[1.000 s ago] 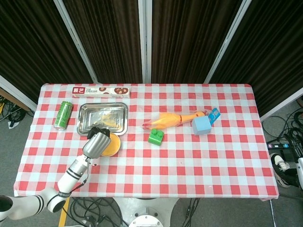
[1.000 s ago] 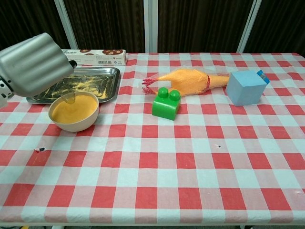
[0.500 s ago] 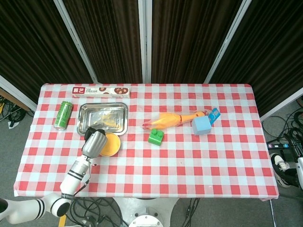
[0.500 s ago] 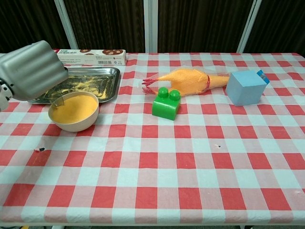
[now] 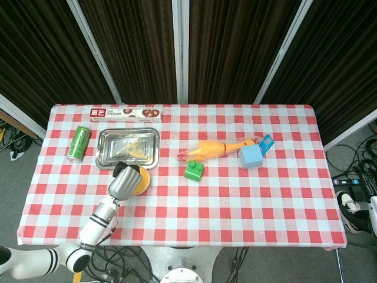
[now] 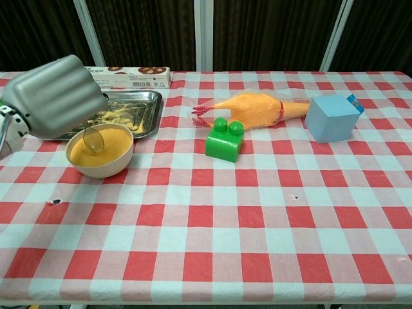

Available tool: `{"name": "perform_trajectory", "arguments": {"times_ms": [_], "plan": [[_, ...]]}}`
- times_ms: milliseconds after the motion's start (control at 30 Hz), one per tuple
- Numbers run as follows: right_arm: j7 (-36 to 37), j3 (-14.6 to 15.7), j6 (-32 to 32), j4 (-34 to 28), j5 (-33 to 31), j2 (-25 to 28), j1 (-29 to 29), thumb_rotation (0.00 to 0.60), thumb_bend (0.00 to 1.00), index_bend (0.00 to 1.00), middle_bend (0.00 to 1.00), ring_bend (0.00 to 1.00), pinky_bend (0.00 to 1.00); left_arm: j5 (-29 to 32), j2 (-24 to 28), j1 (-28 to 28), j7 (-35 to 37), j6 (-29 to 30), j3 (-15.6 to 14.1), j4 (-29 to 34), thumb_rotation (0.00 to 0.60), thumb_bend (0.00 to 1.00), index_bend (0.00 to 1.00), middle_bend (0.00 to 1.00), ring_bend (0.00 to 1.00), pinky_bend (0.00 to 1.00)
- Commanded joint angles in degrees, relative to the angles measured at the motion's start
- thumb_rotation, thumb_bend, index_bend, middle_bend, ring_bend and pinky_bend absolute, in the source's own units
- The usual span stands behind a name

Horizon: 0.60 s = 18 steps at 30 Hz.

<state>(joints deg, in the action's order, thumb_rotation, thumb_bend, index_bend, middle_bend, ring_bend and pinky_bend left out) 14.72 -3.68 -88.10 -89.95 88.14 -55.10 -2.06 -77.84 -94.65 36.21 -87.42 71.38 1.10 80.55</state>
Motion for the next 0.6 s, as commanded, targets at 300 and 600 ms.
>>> {"name": "perform_trajectory", "arguments": {"times_ms": [300, 600], "plan": [[0.4, 0.1, -0.4, 0.1, 0.2, -0.1, 0.2, 0.600, 0.17, 0.00, 0.12, 0.00, 0.04, 2.9, -1.6, 0.0, -5.2, 0.7, 2.1, -3.8, 0.600, 0.50, 0.74, 0.93, 0.90, 0.95], [0.5, 0.1, -1.1, 0.2, 0.5, -0.1, 0.5, 0.600, 0.17, 0.00, 0.12, 0.00, 0.04, 5.3, 1.8, -0.5, -6.6, 2.8, 3.5, 5.0, 0.600, 0.50, 0.74, 0.93, 0.90, 0.95]]}}
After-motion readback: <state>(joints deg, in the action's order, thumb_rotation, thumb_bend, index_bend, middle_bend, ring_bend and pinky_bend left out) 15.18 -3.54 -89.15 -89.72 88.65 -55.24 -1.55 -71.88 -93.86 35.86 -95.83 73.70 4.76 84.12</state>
